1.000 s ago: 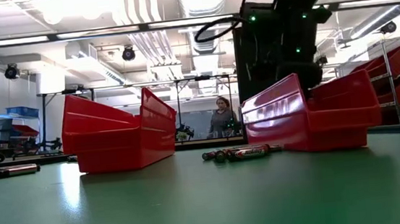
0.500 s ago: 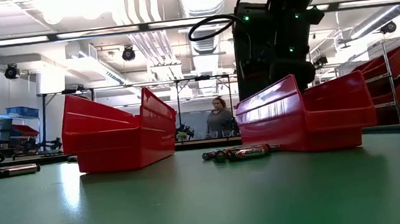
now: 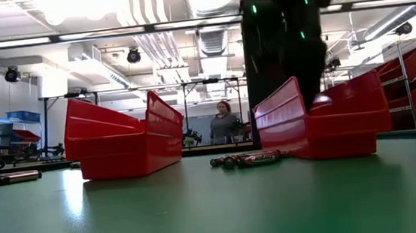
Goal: Sort batteries
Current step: Adjust the right red bin
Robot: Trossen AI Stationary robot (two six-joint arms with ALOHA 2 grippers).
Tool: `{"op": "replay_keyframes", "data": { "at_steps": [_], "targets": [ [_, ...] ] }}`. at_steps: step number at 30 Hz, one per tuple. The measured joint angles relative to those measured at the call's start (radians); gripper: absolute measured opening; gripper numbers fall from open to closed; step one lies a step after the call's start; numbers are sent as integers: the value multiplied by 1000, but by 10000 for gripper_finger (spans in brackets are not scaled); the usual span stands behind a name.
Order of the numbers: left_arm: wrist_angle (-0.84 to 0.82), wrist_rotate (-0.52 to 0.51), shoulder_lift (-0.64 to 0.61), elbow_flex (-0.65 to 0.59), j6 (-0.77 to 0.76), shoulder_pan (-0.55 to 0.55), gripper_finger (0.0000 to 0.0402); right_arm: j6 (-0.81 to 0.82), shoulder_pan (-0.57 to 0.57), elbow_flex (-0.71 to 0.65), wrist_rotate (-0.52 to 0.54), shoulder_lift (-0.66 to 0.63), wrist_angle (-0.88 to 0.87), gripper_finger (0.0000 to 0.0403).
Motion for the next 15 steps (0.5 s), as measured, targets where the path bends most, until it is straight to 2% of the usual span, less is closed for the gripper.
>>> {"op": "replay_keyframes", "data": {
  "at_steps": [5,7,12,15],
  "targets": [
    [1,0,-1,0,7,0,155,-41,-35,129,33,-15,-51,169],
    [1,0,-1,0,7,0,155,-44,-64,161,77,-14,-47,176],
    [1,0,-3,0,-2,-2,155,-58,-166,191,201,-12,-34,184],
    [1,1,-5,0,-16,-10,155,-62,-245,195,200,-12,-25,183]
  ]
}}
